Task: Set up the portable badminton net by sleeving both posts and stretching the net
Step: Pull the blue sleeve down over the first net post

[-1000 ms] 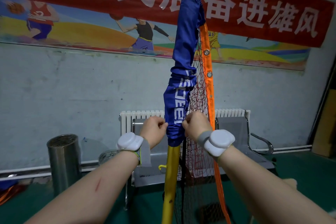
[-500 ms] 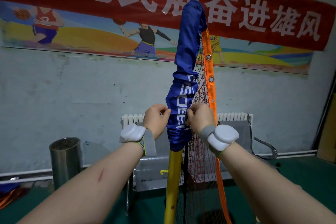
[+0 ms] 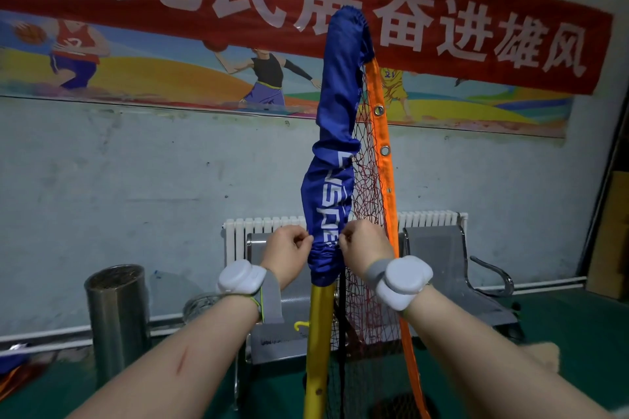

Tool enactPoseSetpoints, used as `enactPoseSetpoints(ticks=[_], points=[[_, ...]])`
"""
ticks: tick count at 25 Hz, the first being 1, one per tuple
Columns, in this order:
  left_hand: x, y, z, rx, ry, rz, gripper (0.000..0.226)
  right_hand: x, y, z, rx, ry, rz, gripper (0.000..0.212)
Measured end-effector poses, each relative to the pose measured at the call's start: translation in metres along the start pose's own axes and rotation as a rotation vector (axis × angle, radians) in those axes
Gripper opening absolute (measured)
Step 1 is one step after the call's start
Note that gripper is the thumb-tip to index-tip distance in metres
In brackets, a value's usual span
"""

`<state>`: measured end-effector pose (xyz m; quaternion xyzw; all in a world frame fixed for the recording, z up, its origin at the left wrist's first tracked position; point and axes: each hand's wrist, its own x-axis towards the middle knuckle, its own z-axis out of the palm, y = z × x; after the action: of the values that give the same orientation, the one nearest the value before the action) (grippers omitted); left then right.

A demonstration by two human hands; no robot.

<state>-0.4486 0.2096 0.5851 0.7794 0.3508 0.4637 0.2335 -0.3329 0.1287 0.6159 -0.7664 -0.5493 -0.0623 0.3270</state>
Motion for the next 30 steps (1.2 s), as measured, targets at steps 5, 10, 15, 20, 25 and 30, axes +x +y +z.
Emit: enactPoseSetpoints(ticks=[5, 10, 15, 20, 25, 30], points=[[0.017, 0.017, -0.021, -0.126, 0.098, -0.050, 0.023, 0.015, -0.005, -0.023, -0.007, -0.118, 0.004, 0.023], [0.025, 0.028, -0.025, -0.179, 0.149, -0.003, 0.017, 0.026, -0.019, -0.036, 0.070, 0.114, 0.007, 0.024], [0.020, 0.020, -0.015, -0.007, 0.105, 0.029, 0.018, 0.019, -0.017, -0.026, 0.041, 0.075, 0.009, 0.022], [0.008, 0.008, -0.004, 0.085, 0.079, 0.040, 0.018, 0.006, -0.005, -0.015, 0.003, -0.007, -0.004, 0.019], [0.001, 0.003, -0.002, 0.078, 0.085, 0.019, 0.017, -0.003, -0.001, -0.009, -0.002, 0.004, 0.007, 0.017], [0.000, 0.004, 0.002, 0.050, 0.074, -0.032, 0.019, -0.012, 0.010, -0.004, 0.157, -0.016, -0.013, 0.026]])
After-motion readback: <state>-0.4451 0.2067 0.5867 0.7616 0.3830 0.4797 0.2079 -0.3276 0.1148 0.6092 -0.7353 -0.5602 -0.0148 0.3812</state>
